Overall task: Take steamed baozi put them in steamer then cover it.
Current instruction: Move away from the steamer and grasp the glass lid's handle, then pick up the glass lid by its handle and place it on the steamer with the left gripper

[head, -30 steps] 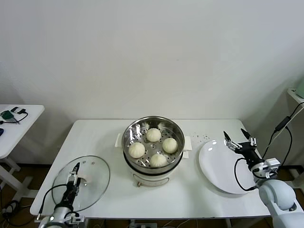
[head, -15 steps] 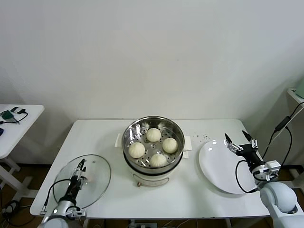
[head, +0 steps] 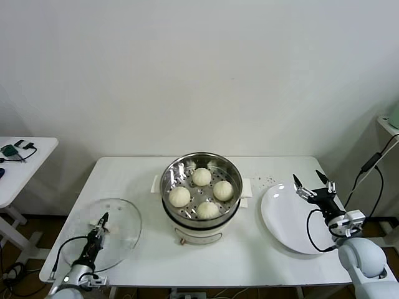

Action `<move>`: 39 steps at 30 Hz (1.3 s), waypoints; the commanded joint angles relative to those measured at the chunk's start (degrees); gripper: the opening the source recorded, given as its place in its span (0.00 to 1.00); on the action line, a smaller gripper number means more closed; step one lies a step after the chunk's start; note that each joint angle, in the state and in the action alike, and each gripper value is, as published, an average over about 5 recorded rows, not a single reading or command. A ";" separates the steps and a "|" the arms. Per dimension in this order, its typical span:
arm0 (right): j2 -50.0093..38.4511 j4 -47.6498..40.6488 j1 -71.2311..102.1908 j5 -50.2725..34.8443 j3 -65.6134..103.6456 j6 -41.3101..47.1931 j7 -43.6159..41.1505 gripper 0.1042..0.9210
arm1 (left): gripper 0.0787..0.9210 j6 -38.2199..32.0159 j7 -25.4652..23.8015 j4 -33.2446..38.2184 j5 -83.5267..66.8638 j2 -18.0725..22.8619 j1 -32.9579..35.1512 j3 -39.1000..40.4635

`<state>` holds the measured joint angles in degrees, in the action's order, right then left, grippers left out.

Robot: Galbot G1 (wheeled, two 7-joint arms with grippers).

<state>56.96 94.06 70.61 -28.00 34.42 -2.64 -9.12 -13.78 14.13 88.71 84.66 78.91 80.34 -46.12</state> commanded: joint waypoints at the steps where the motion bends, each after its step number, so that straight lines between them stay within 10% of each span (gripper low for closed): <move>1: -0.02 -0.27 -0.55 0.78 -0.23 -0.21 0.01 0.88 | 0.10 5.55 -0.81 11.75 -6.99 -1.19 5.48 0.91; 15: -0.93 -2.64 -3.87 2.50 -2.46 -0.86 -0.27 0.88 | 0.10 31.56 -6.87 38.29 -9.72 -11.73 11.88 10.20; 26: -1.99 -6.47 -8.14 4.49 -6.25 -1.03 -0.33 0.88 | 0.10 50.01 -16.40 38.42 -10.29 -23.53 -7.54 34.41; 39: -1.24 -9.42 -9.19 6.54 -6.79 -1.65 -0.50 0.88 | 0.10 58.78 -40.01 31.78 -1.27 -13.93 -31.43 56.61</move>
<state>55.65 86.49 62.49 -22.42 28.26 -4.18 -9.58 34.43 -8.48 123.27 76.60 60.42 68.18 -9.77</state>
